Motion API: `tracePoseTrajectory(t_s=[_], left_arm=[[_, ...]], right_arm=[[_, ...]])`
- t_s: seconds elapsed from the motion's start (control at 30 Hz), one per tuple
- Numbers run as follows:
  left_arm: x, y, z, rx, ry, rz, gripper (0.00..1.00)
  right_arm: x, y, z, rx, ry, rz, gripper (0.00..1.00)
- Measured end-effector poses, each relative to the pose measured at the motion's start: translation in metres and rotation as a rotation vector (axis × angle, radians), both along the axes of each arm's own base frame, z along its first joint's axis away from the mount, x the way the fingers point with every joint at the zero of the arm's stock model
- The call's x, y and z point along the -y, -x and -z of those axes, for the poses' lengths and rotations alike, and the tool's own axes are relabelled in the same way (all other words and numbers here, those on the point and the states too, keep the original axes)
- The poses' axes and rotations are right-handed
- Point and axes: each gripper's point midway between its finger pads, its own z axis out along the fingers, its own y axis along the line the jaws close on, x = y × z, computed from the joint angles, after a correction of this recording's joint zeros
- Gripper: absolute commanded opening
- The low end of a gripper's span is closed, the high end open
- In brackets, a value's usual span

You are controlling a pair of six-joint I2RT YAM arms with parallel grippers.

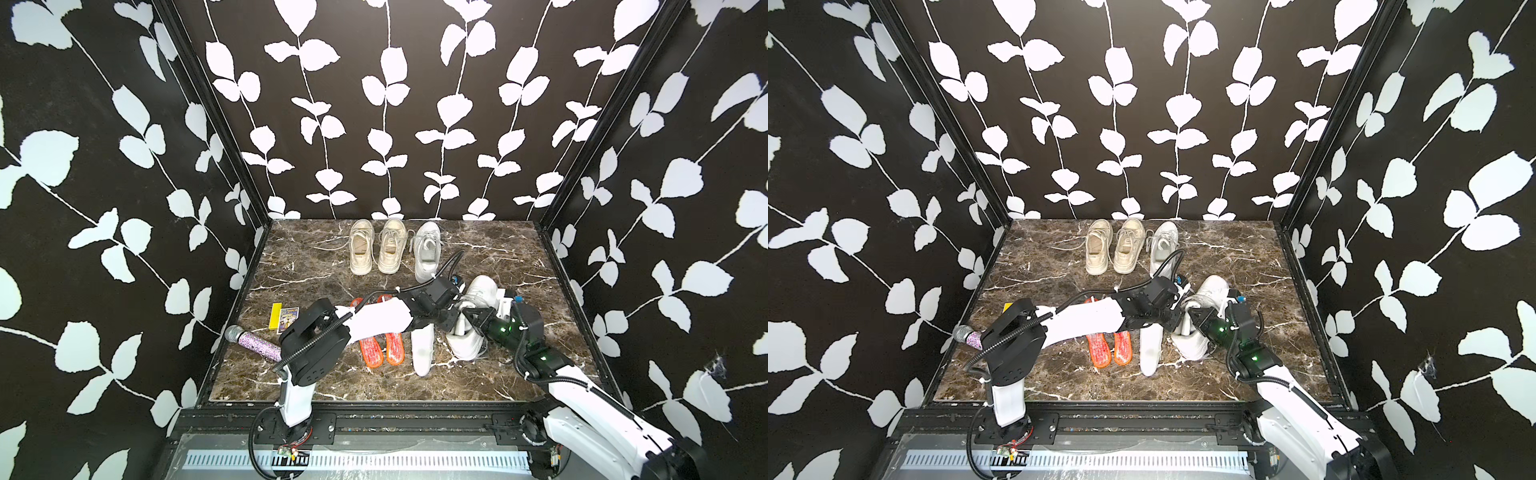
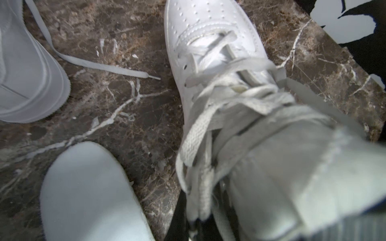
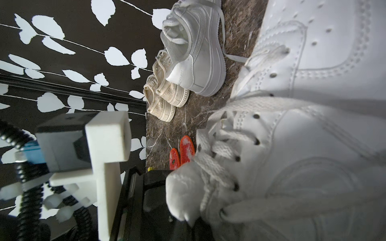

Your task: Remove the insole from the shoe

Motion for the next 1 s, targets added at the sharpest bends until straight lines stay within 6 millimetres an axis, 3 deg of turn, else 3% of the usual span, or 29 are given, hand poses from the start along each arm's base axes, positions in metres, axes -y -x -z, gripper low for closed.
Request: tracePoseTrajectory(t_s=[0.4, 0.77, 1.0], left_arm=[[0.004, 0.002, 0.001, 0.012, -0.023, 0.034, 0.0], [0.004, 0.002, 0.004, 0.042, -0.037, 0.064, 0.0], [0.007, 0.001, 0.003, 0.072, -0.037, 0.054, 0.0]], right_arm=[[0.016, 0.01, -0.003, 0.003, -0.022, 0.052, 0.0], [0.017, -0.005, 0.004, -0.013, -0.027, 0.067, 0.0], [0.019, -0.008, -0.014, -0.02, -0.039, 0.062, 0.0]])
